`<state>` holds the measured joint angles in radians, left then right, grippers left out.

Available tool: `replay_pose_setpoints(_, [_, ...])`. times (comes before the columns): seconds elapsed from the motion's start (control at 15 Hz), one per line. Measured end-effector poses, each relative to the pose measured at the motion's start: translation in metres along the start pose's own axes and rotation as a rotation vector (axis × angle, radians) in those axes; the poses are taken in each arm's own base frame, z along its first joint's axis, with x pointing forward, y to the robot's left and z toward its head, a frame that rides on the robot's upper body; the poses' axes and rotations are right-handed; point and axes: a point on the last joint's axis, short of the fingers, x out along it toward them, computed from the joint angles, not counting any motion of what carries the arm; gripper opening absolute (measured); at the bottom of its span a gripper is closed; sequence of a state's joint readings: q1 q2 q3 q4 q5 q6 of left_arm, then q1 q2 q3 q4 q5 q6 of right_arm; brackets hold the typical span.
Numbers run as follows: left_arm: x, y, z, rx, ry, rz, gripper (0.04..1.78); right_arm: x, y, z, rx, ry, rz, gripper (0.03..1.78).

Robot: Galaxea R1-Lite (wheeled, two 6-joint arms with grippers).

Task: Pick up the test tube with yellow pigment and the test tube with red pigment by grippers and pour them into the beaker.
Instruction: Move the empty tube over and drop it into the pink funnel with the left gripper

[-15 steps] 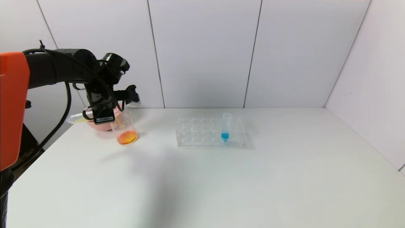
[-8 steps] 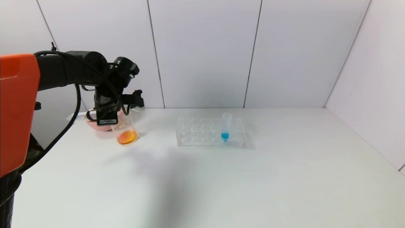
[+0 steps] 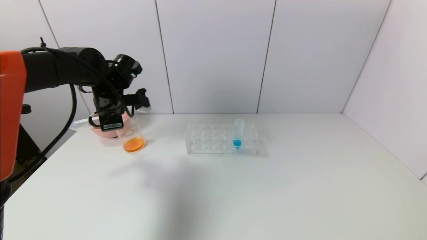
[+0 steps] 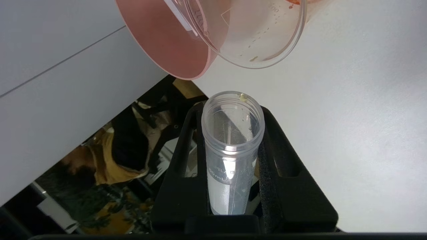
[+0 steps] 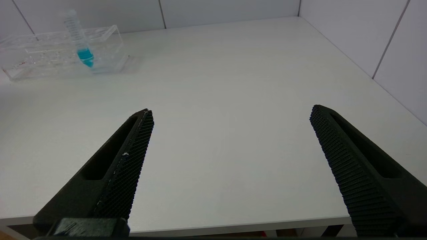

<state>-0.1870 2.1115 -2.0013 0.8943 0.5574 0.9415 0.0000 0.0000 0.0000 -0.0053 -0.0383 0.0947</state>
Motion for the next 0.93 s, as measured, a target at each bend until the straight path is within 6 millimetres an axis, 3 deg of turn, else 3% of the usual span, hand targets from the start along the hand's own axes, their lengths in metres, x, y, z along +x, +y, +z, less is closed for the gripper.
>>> replay_pose_setpoints(0.13, [-0.003, 0.008, -0.009, -0.134, -0.102, -0.052, 0.44, 0.0, 0.0, 0.0, 0.0, 0.0, 0.0, 1.71])
replay_pose_setpoints(0.47, [-0.014, 0.023, -0.02, -0.68, -0.361, -0.118, 0.44, 0.0, 0.0, 0.0, 0.0, 0.0, 0.0, 1.71])
replay_pose_setpoints(0.67, [-0.008, 0.02, -0.033, -0.957, -0.456, -0.066, 0.44, 0.0, 0.0, 0.0, 0.0, 0.0, 0.0, 1.71])
replay_pose_setpoints(0.93, [0.007, 0.009, -0.062, -1.199, -0.603, 0.06, 0.44, 0.0, 0.0, 0.0, 0.0, 0.0, 0.0, 1.71])
